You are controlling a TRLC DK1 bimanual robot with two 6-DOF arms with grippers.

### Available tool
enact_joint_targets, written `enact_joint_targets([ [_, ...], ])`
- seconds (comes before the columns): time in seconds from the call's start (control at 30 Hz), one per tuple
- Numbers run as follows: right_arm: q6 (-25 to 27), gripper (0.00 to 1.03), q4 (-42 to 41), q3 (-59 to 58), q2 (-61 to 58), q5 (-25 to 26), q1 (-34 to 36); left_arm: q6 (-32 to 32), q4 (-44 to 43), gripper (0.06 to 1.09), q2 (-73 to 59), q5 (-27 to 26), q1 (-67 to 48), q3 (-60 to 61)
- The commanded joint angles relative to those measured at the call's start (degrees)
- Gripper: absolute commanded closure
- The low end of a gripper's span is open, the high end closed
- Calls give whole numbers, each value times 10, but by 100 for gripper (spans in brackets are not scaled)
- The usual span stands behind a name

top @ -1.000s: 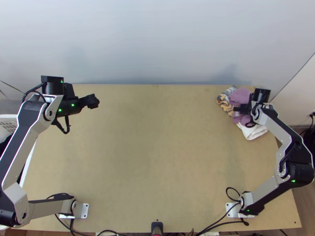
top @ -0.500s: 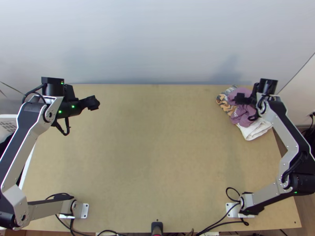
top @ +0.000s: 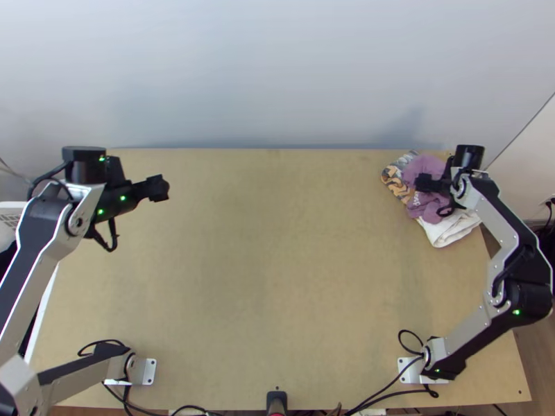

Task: Fold the t-shirt

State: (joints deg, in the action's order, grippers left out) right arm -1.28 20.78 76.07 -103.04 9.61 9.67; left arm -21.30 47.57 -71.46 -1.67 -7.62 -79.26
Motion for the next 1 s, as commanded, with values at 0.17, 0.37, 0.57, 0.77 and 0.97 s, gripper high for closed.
enact_joint_targets([
  [0.17,15,4,5,-10,173,-28,3,31,-27,10,113,107,22,61],
  [0.37,17,4,-24,-106,338,-28,-49,76,-54,10,207,123,45,149],
  [0.57,37,4,-56,-301,526,22,-176,104,-89,10,327,139,48,299],
  [0.77,80,4,-125,-505,728,108,-304,166,-136,10,465,149,52,461],
  [0.97,131,4,-139,-645,899,116,-328,192,-185,10,570,151,70,577],
])
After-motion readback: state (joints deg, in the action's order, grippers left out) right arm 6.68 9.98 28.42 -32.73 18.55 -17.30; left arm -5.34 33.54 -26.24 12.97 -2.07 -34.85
